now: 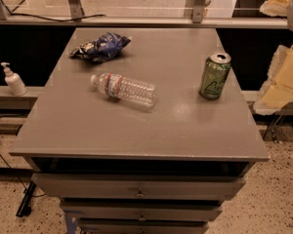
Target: Place water bottle upright
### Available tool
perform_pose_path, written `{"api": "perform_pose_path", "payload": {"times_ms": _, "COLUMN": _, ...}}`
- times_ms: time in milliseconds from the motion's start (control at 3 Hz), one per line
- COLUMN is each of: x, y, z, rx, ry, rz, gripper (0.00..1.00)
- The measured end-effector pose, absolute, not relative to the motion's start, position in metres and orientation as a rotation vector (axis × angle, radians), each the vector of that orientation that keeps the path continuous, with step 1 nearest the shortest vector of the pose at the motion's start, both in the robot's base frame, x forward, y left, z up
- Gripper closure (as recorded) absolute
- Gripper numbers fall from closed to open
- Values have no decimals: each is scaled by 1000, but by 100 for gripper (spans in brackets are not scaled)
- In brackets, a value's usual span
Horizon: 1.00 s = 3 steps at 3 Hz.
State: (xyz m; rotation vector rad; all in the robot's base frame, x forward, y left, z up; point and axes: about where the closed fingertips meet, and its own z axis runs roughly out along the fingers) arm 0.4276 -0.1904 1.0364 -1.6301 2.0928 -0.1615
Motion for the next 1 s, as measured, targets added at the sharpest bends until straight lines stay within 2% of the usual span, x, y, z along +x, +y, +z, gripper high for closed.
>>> {"api": "perform_pose_path", "payload": {"times_ms": 333, "x": 428, "y": -144, "z": 1032, "rx": -1610, "ry": 2093, "rz": -41, "gripper": 0}}
{"api": "perform_pose_path", "payload": {"times_ms": 667, "x": 433, "y": -75, "z": 1034, "rx": -1535, "ry": 2080, "rz": 51, "gripper": 0}}
{"api": "perform_pose_path", "payload": {"times_ms": 1000, "x": 429, "y": -71, "z": 1041, "rx": -1535, "ry": 2063, "rz": 39, "gripper": 0}}
